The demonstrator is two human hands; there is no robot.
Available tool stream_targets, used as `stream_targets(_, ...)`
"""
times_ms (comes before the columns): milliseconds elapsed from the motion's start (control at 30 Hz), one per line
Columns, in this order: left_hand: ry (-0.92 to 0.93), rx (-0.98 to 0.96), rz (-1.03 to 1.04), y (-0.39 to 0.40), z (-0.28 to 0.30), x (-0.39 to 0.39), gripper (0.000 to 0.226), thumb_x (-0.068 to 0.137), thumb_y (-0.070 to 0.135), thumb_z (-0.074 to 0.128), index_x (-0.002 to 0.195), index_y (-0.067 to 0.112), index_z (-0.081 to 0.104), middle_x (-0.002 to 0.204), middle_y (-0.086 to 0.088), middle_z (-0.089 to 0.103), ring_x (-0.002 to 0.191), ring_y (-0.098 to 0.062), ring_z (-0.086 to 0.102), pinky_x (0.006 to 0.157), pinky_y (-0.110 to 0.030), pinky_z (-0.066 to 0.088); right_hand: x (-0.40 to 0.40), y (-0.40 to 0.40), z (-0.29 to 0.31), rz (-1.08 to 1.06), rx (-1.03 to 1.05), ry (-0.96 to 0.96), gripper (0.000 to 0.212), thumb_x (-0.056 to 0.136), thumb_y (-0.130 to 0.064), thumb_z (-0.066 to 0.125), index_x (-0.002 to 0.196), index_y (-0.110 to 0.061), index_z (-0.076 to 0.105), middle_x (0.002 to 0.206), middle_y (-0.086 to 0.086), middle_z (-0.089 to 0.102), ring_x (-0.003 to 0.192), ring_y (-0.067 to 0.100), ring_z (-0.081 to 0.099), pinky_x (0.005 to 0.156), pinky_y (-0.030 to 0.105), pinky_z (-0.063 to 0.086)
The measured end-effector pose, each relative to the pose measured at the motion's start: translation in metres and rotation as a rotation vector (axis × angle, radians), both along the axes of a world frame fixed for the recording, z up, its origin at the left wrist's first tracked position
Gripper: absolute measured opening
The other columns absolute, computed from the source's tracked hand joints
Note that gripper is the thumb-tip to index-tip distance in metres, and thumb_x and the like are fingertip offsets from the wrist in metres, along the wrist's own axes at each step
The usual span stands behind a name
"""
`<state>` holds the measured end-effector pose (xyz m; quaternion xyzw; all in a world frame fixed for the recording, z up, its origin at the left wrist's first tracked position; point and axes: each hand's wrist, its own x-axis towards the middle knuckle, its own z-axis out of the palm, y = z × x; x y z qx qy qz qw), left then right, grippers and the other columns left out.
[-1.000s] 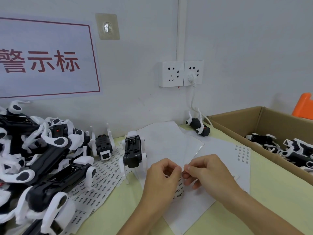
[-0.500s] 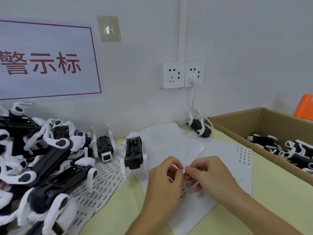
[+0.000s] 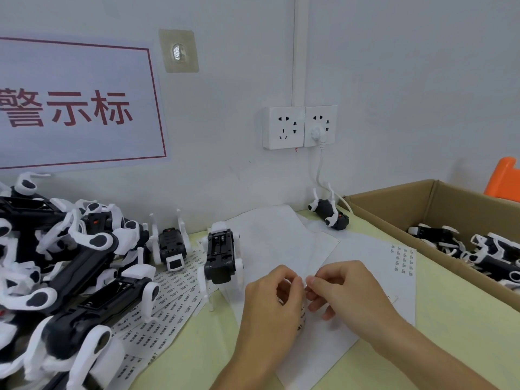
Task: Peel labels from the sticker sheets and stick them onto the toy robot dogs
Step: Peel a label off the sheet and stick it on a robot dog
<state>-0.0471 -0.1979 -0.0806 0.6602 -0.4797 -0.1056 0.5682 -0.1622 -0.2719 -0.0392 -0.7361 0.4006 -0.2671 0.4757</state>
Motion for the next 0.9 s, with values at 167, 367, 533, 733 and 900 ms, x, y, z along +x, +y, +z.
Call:
stream_targets(167,0.034,0.03,-0.003,-0.001,-0.0014,0.0009,0.019,0.095,0.014,0.063,0.077,0.02,0.064,0.07,0.009,0.069,0.061,-0.004,0.059,0.055,-0.013,0.043,0.0005,0.0012,-0.0004,0.002,-0.025,0.01,0.027,0.094,-0.014,0.063,0.069,-0.012,0.075,0.068,-0.001,0.074,0.063,0.012,0.072,0.055,0.028,0.057)
stream_targets(367,0.063,0.076,0.001,-0.0002,0.0004,0.0002,0.022,0.096,0.017,0.06,0.074,0.017,0.065,0.067,0.011,0.066,0.06,-0.002,0.057,0.057,-0.014,0.043,0.0004,0.0007,-0.0021,0.0,-0.054,0.01,0.027,0.093,-0.014,0.063,0.069,-0.011,0.073,0.067,-0.001,0.073,0.061,0.011,0.071,0.052,0.025,0.054)
stream_targets(533,0.044,0.133,0.008,0.0003,0.003,-0.0003,0.038,0.097,0.015,0.058,0.059,0.015,0.055,0.051,0.012,0.051,0.05,-0.005,0.043,0.05,-0.015,0.036,0.0009,0.0008,-0.0039,0.006,-0.074,-0.001,0.028,0.093,-0.016,0.063,0.066,-0.013,0.072,0.066,-0.003,0.073,0.06,0.011,0.071,0.05,0.023,0.053)
stream_targets(733,0.127,0.13,0.034,0.0001,0.0028,0.0012,0.032,0.094,0.014,0.057,0.065,-0.001,0.058,0.055,-0.002,0.052,0.052,-0.008,0.041,0.051,-0.021,0.035,0.002,0.0,-0.0068,-0.038,-0.171,0.033,0.025,0.088,-0.021,0.062,0.067,-0.01,0.067,0.065,0.0,0.069,0.054,0.016,0.067,0.049,0.024,0.048)
stream_targets(900,0.206,0.117,0.07,-0.0008,0.0031,0.0028,0.027,0.091,0.01,0.055,0.067,-0.001,0.06,0.061,-0.01,0.058,0.057,-0.011,0.048,0.056,-0.03,0.043,0.0011,-0.0016,-0.0067,-0.081,-0.171,0.038,0.035,0.085,-0.023,0.057,0.075,0.01,0.057,0.057,0.011,0.056,0.05,0.018,0.046,0.053,0.031,0.039)
